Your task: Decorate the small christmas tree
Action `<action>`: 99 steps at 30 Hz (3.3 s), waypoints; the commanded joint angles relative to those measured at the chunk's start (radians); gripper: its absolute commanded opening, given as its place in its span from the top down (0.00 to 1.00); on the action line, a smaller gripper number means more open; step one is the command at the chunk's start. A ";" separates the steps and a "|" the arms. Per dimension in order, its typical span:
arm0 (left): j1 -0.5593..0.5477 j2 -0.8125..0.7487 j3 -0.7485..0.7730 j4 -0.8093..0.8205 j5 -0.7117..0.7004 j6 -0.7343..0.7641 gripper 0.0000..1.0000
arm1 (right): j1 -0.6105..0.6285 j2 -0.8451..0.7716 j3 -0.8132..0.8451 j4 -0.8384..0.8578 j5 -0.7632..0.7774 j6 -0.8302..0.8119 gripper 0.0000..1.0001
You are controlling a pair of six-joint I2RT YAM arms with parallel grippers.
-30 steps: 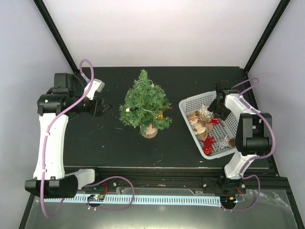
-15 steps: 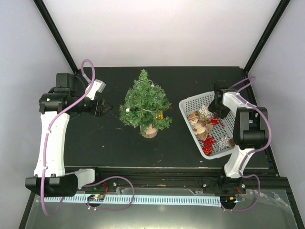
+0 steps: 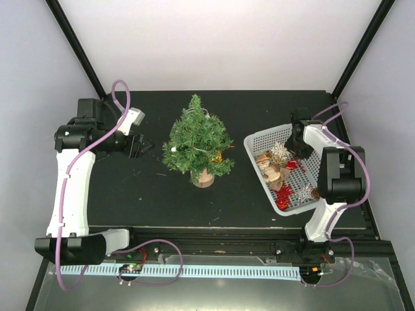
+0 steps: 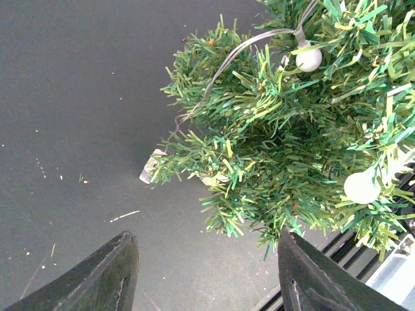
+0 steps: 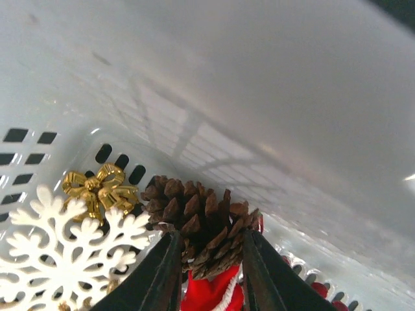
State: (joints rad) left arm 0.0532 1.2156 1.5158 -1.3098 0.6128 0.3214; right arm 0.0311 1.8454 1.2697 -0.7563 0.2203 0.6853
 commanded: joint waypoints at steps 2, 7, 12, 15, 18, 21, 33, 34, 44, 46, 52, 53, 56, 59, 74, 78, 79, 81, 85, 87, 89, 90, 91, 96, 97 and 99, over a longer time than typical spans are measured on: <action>0.009 0.007 0.002 -0.002 0.029 0.023 0.40 | -0.007 -0.077 -0.040 0.008 0.027 -0.016 0.75; 0.008 0.010 -0.003 -0.008 0.038 0.034 0.40 | -0.006 -0.152 -0.102 0.012 0.019 -0.036 0.80; 0.009 0.010 -0.003 -0.007 0.049 0.037 0.40 | -0.005 -0.192 -0.145 0.019 0.018 -0.052 0.88; 0.009 0.008 -0.007 -0.008 0.053 0.038 0.40 | -0.006 -0.199 -0.154 0.030 0.008 -0.057 0.91; 0.010 0.003 -0.013 -0.009 0.057 0.039 0.40 | -0.007 -0.187 -0.137 0.042 -0.027 -0.068 0.85; 0.009 -0.001 -0.017 -0.010 0.056 0.039 0.40 | -0.006 -0.156 -0.095 0.033 -0.042 -0.068 0.57; 0.009 -0.011 -0.011 -0.016 0.048 0.038 0.40 | -0.006 -0.013 -0.013 0.018 -0.088 -0.056 0.32; 0.009 -0.012 -0.011 -0.016 0.047 0.038 0.40 | -0.005 -0.006 -0.015 0.017 -0.088 -0.054 0.32; 0.010 -0.010 -0.016 -0.013 0.046 0.038 0.40 | -0.006 -0.008 -0.044 0.039 -0.074 -0.052 0.42; 0.010 -0.008 -0.016 -0.010 0.048 0.035 0.40 | -0.006 -0.013 -0.045 0.039 -0.069 -0.056 0.45; 0.008 -0.007 -0.016 -0.005 0.052 0.032 0.40 | -0.007 -0.012 -0.054 0.038 -0.064 -0.058 0.57; 0.008 -0.007 -0.017 -0.005 0.052 0.031 0.40 | -0.006 -0.017 -0.055 0.038 -0.063 -0.057 0.58; 0.010 -0.008 -0.017 -0.006 0.050 0.034 0.40 | -0.006 -0.030 -0.056 0.035 -0.054 -0.058 0.61; 0.008 -0.008 -0.019 -0.006 0.051 0.035 0.40 | -0.006 -0.043 -0.057 0.025 -0.044 -0.059 0.66; 0.009 -0.022 -0.030 -0.005 0.060 0.035 0.40 | -0.007 -0.091 -0.093 0.021 -0.034 -0.076 0.82; 0.010 -0.027 -0.030 -0.014 0.057 0.040 0.40 | -0.008 -0.106 -0.096 0.021 -0.045 -0.074 0.84; 0.010 -0.026 -0.030 -0.017 0.057 0.042 0.40 | -0.007 -0.114 -0.097 0.018 -0.045 -0.075 0.84; 0.009 -0.026 -0.027 -0.019 0.056 0.045 0.40 | -0.007 -0.133 -0.101 0.013 -0.049 -0.078 0.84; 0.009 -0.022 -0.020 -0.021 0.056 0.045 0.40 | -0.006 -0.204 -0.135 0.007 -0.098 -0.083 0.86; 0.009 -0.021 -0.019 -0.022 0.055 0.048 0.40 | -0.003 -0.253 -0.152 0.000 -0.124 -0.083 0.86; 0.009 -0.018 -0.017 -0.022 0.056 0.048 0.40 | 0.002 -0.305 -0.166 -0.015 -0.141 -0.093 0.86; 0.010 -0.016 -0.017 -0.021 0.057 0.048 0.40 | 0.006 -0.332 -0.169 -0.021 -0.150 -0.100 0.86; 0.009 -0.015 -0.017 -0.020 0.058 0.050 0.40 | 0.013 -0.357 -0.172 -0.033 -0.162 -0.107 0.86; 0.009 -0.009 -0.016 -0.016 0.062 0.048 0.40 | 0.081 -0.488 -0.174 -0.090 -0.185 -0.153 0.86; 0.010 -0.008 -0.014 -0.016 0.063 0.048 0.40 | 0.098 -0.514 -0.170 -0.099 -0.187 -0.162 0.86; 0.009 -0.007 -0.014 -0.015 0.064 0.050 0.40 | 0.131 -0.570 -0.164 -0.115 -0.211 -0.176 0.86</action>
State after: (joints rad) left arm 0.0578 1.2064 1.4868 -1.3128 0.6556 0.3500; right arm 0.1066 1.3659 1.1007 -0.8173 0.0574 0.5575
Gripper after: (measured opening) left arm 0.601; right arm 0.147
